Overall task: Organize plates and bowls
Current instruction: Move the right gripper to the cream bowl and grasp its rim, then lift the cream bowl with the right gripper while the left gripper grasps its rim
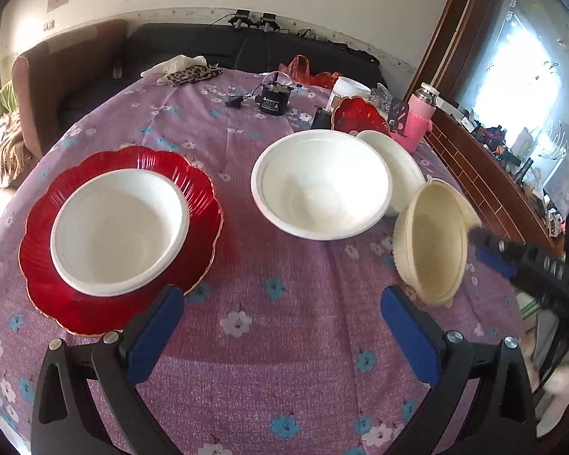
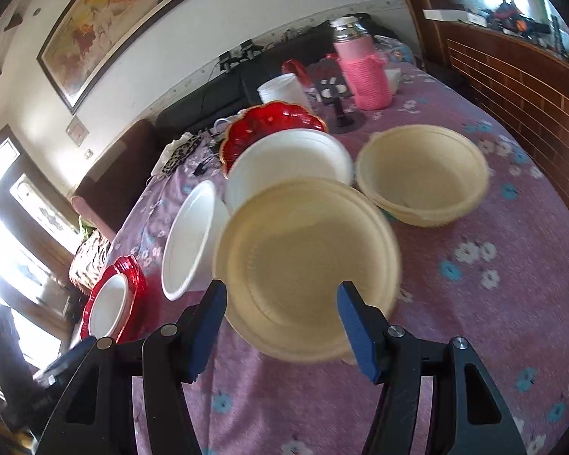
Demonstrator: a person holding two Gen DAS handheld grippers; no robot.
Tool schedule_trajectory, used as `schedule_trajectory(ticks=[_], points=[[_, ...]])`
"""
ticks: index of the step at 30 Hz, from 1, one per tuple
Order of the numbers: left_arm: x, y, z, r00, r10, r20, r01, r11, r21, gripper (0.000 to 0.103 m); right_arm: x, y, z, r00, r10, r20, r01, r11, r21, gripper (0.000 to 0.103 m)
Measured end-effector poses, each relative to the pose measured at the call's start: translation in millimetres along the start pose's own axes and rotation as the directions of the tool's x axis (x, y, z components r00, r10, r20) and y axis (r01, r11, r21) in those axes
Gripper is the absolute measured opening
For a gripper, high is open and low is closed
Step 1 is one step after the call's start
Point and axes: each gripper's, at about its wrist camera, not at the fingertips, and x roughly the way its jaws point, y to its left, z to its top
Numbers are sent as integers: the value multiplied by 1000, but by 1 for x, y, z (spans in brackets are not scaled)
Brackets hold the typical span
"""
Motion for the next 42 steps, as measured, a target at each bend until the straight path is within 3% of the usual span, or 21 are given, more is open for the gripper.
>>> schedule_trajectory(ticks=[4,12,21,30,31,34,35,42], points=[[1,-2,-12,1000,-28,-9,29,999,39,103,5,-1,20,999,-34,34,34,999,22,65],[9,-15,-15,997,-77,-2,76,991,114,103,13,-47,40,989,-145,16,143,986,91,65],[18,-18,-17,994,-97,-40,101,989,111,103,31,-85,18,987,-148,-58,156,970,186,64],[19,-22,-24,994,-93,-59,100,988,116,103,53,-72,5,990,-90,-109,108,980,169,64],[18,-24,-25,994,-94,-59,100,988,121,103,55,-71,3,990,-86,-112,104,981,165,58],[16,-24,-26,994,-97,-55,103,987,120,103,60,-69,0,987,-79,-137,102,981,165,19],[15,-23,-26,994,-96,-53,101,988,117,103,61,-69,-2,988,-66,-142,91,981,174,14],[19,-13,-15,992,-116,-59,119,991,59,103,51,-72,-11,991,-24,-132,51,976,209,10]])
